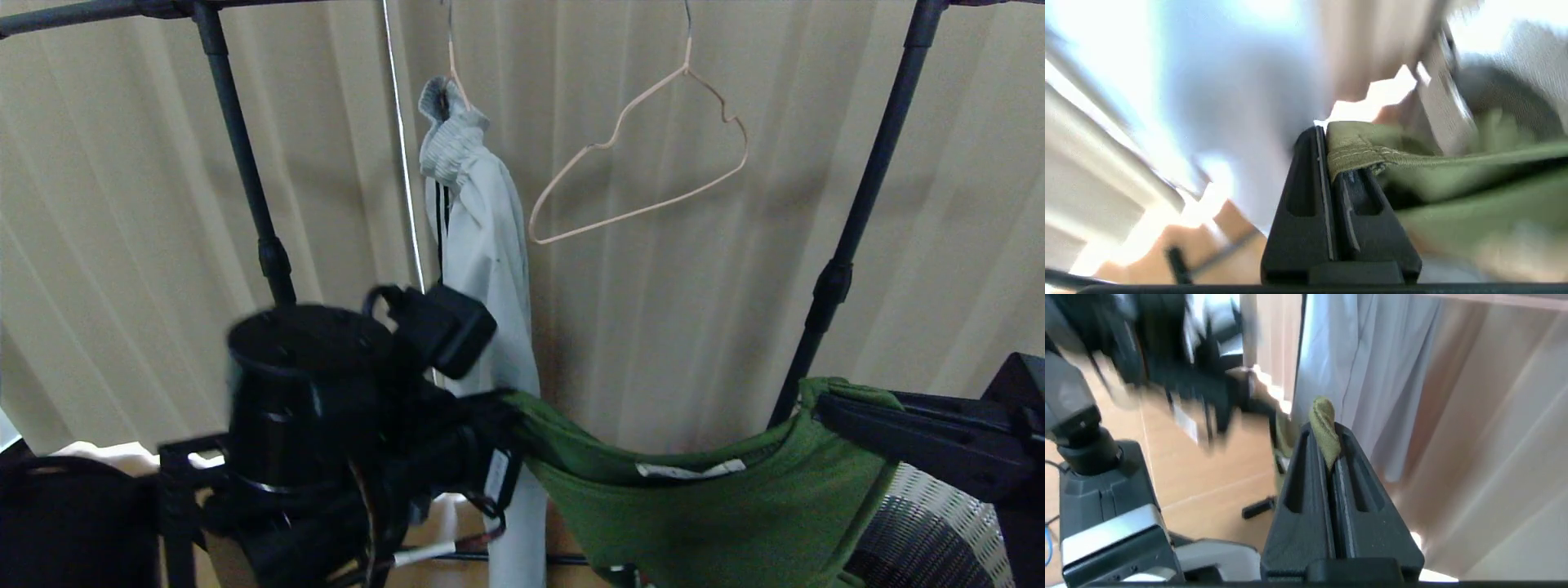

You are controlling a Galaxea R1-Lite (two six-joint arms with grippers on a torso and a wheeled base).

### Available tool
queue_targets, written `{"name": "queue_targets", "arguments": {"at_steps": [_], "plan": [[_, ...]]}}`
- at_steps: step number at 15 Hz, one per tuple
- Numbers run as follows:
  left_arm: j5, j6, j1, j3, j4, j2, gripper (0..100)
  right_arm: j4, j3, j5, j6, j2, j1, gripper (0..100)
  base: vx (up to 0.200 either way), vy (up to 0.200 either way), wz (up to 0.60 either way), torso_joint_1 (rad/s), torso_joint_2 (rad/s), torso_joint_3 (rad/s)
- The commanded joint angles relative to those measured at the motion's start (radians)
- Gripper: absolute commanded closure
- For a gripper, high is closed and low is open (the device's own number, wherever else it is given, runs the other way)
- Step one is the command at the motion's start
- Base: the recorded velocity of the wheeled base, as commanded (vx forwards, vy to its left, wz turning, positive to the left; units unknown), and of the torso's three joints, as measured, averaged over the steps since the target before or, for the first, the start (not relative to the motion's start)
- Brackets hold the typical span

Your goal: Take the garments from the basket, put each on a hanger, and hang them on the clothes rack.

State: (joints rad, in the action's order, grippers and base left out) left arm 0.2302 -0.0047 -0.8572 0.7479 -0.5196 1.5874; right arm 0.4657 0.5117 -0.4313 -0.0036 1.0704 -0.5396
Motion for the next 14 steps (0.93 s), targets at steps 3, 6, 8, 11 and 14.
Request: {"name": "queue_targets", "arguments": {"at_steps": [3,6,8,11,14], "plan": [[-0.005,0.015,0.139,0.337,0.271,-0.208,100,0.192,0.01,0.006,-0.003,0.143,0.009,100,0.0,0.0,0.0,0.0,0.0,0.0],[0.0,0.015,0.127,0.298,0.405,-0.219,100,0.209,-0.001,0.011,-0.001,0.154,0.024,100,0.0,0.0,0.0,0.0,0.0,0.0],[0.0,0.015,0.104,0.288,0.405,-0.221,100,0.223,0.001,0.016,0.001,0.151,0.026,100,0.0,0.0,0.0,0.0,0.0,0.0],[0.008,0.078,0.103,0.369,0.421,-0.221,100,0.295,0.037,0.019,0.013,0.161,0.053,100,0.0,0.0,0.0,0.0,0.0,0.0],[0.008,0.135,0.113,0.453,0.429,-0.216,100,0.341,0.097,0.019,0.059,0.172,0.069,100,0.0,0.0,0.0,0.0,0.0,0.0]]}}
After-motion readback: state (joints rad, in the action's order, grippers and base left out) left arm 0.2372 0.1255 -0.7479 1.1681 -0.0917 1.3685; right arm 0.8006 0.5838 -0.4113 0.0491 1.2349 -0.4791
